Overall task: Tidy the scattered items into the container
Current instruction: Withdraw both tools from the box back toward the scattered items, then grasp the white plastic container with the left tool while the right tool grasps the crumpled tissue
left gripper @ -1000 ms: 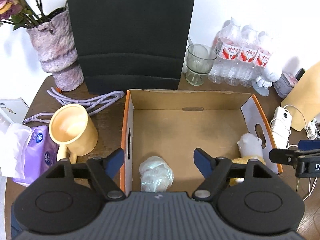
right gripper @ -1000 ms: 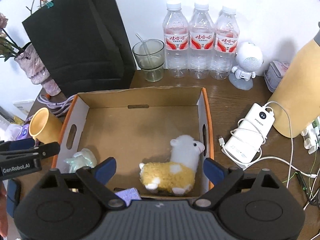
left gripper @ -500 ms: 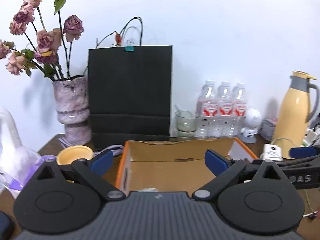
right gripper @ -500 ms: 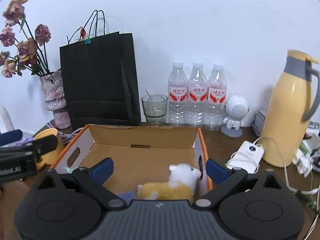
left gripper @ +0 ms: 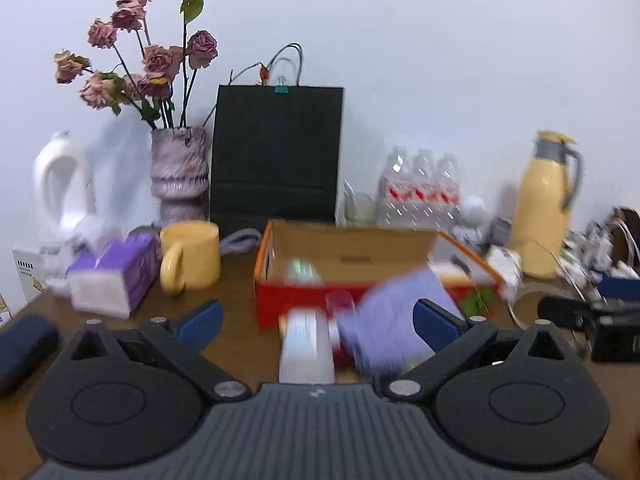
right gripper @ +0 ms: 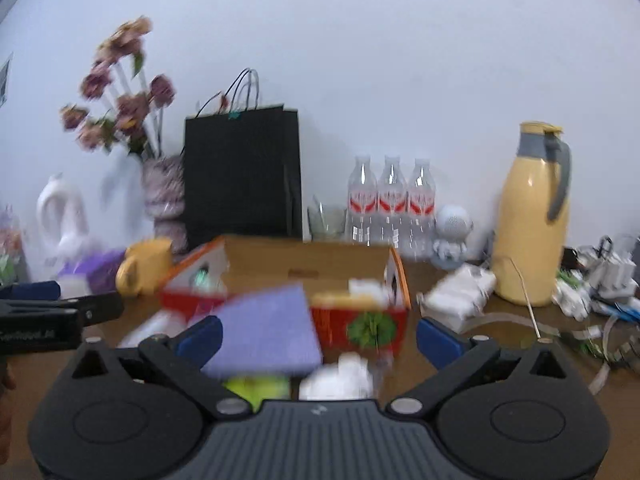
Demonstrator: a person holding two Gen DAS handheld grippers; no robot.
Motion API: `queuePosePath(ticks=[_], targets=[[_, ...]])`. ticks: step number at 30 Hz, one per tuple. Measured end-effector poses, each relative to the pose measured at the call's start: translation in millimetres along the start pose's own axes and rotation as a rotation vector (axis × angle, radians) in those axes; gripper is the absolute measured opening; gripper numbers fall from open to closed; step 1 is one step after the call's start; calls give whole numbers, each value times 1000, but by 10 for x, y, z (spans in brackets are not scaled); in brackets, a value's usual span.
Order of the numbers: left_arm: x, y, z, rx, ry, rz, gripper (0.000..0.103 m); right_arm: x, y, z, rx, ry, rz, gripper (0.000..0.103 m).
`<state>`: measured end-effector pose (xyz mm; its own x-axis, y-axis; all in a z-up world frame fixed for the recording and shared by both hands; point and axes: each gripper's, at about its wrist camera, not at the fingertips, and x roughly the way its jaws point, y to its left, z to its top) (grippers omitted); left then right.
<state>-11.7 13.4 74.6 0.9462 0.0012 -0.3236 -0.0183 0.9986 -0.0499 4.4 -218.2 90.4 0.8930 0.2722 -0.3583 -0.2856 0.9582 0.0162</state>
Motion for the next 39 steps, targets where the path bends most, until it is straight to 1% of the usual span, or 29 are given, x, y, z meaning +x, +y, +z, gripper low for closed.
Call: queuePosePath(ticks=[2,4,6,9,11,12,14,17,19,21,23,25,26,27,29,31,32,33,34,35,36,37,38,39], targets=[[-154,-21,-247,5,34,-1,103,-184,24,-222,10,26,6,103],[-227,-33,-401,24,64,-13,103,-335,59,-424,5,49,28,103],[-214,-25,-424,39,75,-21,103,-369,122,-531,-31,63,22,103],[-98,-4,-390,38,73,-6,103,-289,196,-533,-64,71,9,103],[-29,23,-373,20,74,3,103,-193,207,-491,-64,68,-4,103],[8,49,-364,8,66,-4,103,-139,195,-481,-59,70,-9,103],[98,79,-348,5,66,-8,103,1,164,-470,-43,102,-14,103],[334,99,-298,29,87,24,103,229,63,-480,-10,139,-15,103],[497,117,-230,29,114,37,103,396,20,-458,-3,159,-40,102],[629,139,-172,11,118,-4,102,569,-13,-415,-3,168,-50,101],[769,158,-127,-5,122,-17,101,742,-48,-381,2,177,-45,100],[901,163,-92,-15,148,-8,84,907,-74,-376,3,190,-39,94],[954,172,-88,-20,159,-17,81,981,-81,-376,2,201,-31,90],[992,178,-95,-24,173,-27,77,1047,-81,-370,-1,212,-26,88],[1054,193,-112,-37,195,-34,74,1133,-63,-367,-13,226,-27,87],[1099,204,-118,-43,211,-34,58,1213,-34,-370,-34,235,-33,84],[1117,213,-121,-48,220,-37,53,1252,-25,-373,-40,244,-35,81],[1143,214,-121,-50,233,-43,45,1286,-21,-377,-44,252,-33,74],[1156,219,-124,-53,243,-47,44,1316,-22,-379,-44,263,-26,69],[1154,219,-131,-52,244,-47,44,1349,-26,-382,-41,277,-20,59],[1146,214,-135,-45,243,-45,43,1373,-34,-385,-32,286,-15,55],[1136,207,-135,-38,243,-44,43,1379,-41,-396,-24,287,-12,55],[1129,197,-134,-31,241,-41,43,1382,-46,-405,-21,284,-10,53],[1122,186,-134,-26,241,-40,43,1382,-45,-415,-23,286,-12,46]])
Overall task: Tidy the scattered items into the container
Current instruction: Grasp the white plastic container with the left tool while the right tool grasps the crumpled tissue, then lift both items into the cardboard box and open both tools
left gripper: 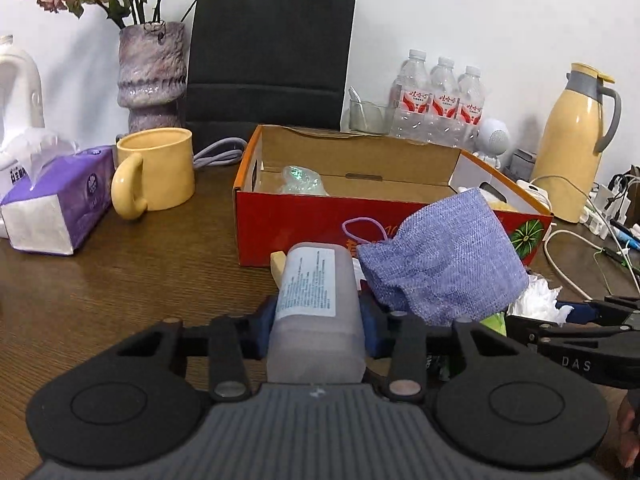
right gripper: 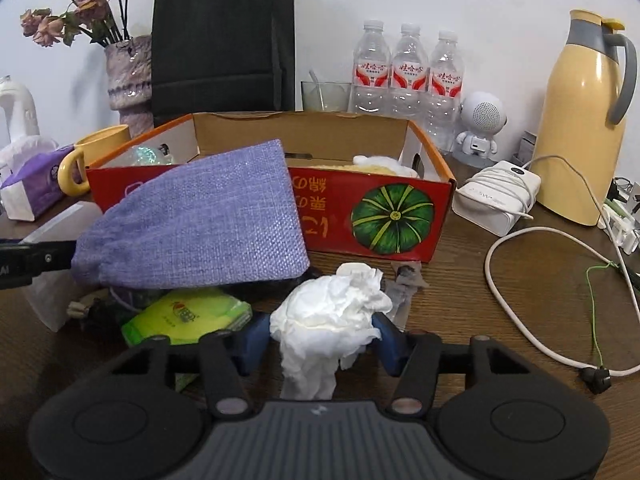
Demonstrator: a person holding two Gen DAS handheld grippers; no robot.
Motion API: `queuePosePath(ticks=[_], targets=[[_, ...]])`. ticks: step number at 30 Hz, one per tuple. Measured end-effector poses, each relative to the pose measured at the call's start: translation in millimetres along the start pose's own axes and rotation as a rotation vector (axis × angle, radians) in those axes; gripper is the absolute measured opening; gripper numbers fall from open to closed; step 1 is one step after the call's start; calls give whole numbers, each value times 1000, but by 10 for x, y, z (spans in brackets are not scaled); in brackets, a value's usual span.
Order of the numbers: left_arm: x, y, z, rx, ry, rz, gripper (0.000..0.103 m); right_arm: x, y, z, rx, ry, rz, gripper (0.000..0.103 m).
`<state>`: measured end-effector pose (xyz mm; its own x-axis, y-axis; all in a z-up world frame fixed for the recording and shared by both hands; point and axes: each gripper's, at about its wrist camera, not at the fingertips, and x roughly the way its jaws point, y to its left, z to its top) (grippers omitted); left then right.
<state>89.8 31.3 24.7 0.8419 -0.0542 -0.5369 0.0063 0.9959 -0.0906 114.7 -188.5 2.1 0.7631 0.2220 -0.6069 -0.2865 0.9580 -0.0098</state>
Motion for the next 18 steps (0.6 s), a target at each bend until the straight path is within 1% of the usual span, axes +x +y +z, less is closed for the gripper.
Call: queuePosePath(ticks=[1,2,3,6,9,12,16,18], targets=[[-7,-12,-7,6,-1,2,43,-2,1,-6,1,-1,-1,42],[-12,-29,-9,13,-2,6,42,-16,-1,-11,7,-10,2,34],[-26,-44,-13,20,-5,15,42,-39,-4,-7,12,-14,6,32],[-158,-86,0,35,-39,39,42,-168,-4,5,7,-48,-7,28],[-388,-114,6,43,-89,59,42,-395,-3,4,4,-87,-9,27],[-694,-124,-19,15,-144,75,42,-725,0,-34,7,-146,1,27],[-1038,-212,-177,-34,-199,92,42,-1117,47,-226,48,-205,52,28],[-1172,-293,-267,-36,-205,88,42,-1280,108,-352,49,-228,70,27]])
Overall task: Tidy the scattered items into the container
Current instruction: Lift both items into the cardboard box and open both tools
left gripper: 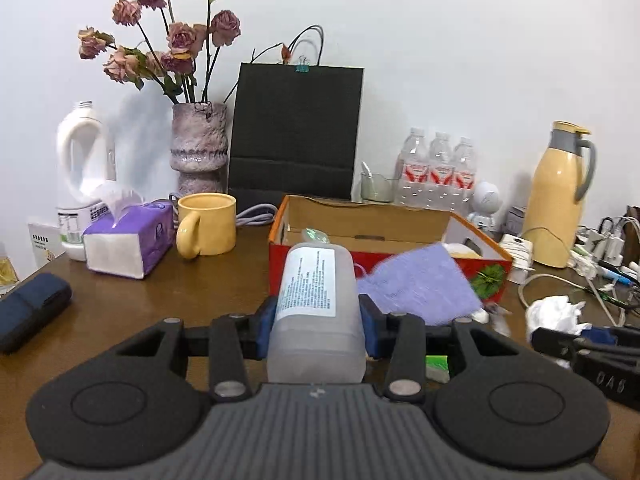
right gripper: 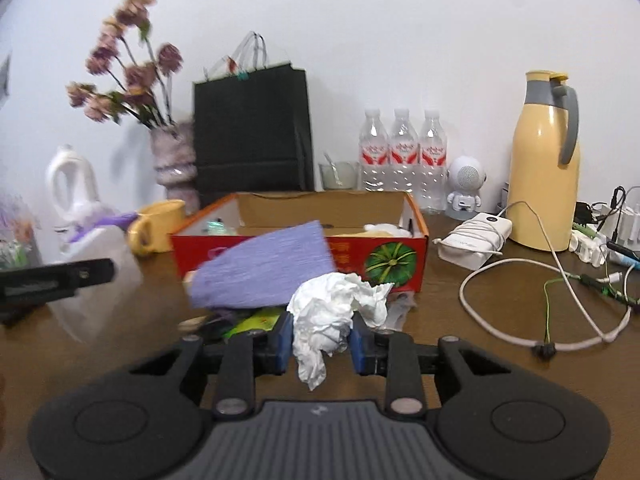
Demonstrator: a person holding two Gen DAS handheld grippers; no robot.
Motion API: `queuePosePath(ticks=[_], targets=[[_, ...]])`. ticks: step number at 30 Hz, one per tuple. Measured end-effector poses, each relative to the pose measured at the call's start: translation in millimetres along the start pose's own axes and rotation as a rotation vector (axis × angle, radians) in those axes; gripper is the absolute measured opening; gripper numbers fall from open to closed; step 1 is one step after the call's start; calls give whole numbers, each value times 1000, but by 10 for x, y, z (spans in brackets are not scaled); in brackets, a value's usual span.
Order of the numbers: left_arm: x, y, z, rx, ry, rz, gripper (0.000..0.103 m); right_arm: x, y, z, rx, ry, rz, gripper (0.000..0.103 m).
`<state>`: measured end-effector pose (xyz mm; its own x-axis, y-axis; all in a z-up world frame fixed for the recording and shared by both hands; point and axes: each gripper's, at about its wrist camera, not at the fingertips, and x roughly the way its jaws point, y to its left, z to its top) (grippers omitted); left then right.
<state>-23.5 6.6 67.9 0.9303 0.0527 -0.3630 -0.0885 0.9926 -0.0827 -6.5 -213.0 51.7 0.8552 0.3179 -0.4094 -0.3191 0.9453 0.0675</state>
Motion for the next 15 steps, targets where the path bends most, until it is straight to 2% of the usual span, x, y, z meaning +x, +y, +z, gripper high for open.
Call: queuePosePath(ticks=[7,9,15], targets=[[-407,-267,-174,21,-29,-50,42,-515,126,-145,-7,-63,33,27],[-410,-299,-151,23,-31,-70,42,-542,112,-122,-11,-78,20,27],[-266,-326,-110,31,-30,-67,43,-425,67,-64,-3,-75,25,27]])
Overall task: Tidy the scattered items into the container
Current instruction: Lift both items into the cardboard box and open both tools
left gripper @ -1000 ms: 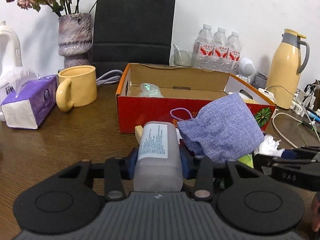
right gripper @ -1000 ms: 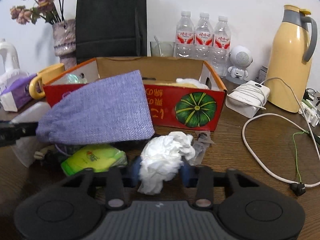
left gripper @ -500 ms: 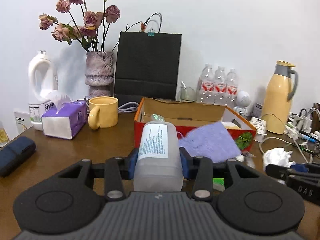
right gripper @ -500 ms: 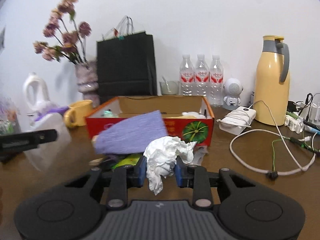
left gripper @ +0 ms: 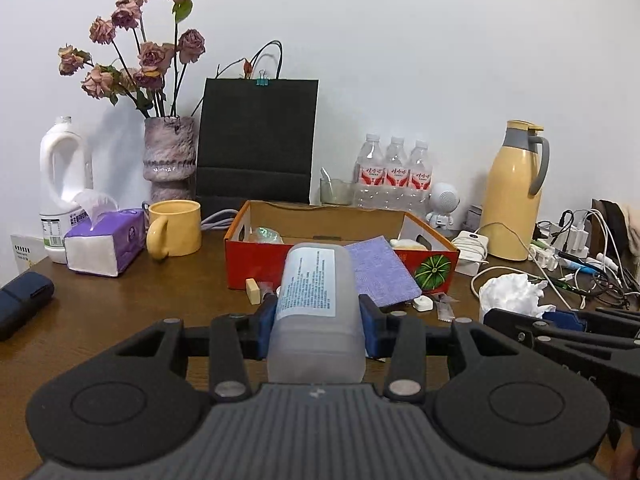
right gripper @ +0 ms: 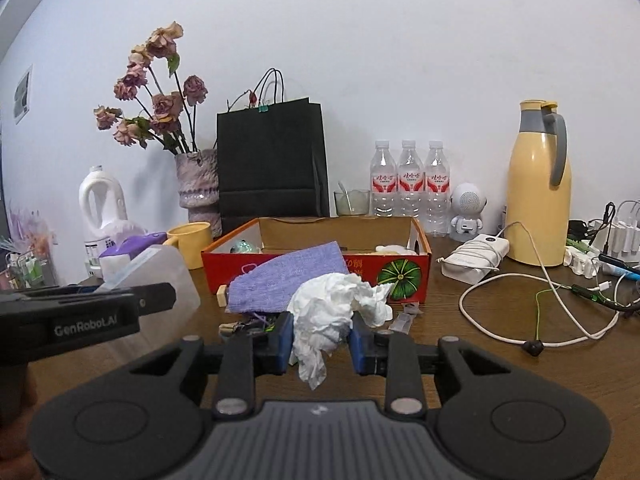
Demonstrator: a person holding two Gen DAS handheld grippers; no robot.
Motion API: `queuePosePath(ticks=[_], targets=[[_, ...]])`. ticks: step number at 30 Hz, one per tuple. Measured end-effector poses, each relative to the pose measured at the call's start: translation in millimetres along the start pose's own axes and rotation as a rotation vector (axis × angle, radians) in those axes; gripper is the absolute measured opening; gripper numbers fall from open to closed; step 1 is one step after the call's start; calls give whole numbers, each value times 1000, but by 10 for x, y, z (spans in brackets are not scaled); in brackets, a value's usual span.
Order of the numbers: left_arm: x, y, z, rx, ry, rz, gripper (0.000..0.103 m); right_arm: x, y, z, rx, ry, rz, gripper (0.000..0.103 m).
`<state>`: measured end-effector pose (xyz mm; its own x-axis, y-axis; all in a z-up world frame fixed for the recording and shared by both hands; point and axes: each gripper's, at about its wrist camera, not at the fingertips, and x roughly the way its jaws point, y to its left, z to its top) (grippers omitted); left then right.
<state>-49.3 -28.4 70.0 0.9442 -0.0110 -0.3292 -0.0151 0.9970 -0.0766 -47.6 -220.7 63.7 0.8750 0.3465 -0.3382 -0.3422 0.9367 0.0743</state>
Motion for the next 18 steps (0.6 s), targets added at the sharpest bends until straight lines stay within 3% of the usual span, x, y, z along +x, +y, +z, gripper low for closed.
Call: queuePosePath(ticks=[5,18], targets=[[299,70,119,-25,17,-8,43,270,-10,123,0,4,19,27],[1103,266,816,-54,-40,-3,43,1081,-183,873,6,-69,2,28]])
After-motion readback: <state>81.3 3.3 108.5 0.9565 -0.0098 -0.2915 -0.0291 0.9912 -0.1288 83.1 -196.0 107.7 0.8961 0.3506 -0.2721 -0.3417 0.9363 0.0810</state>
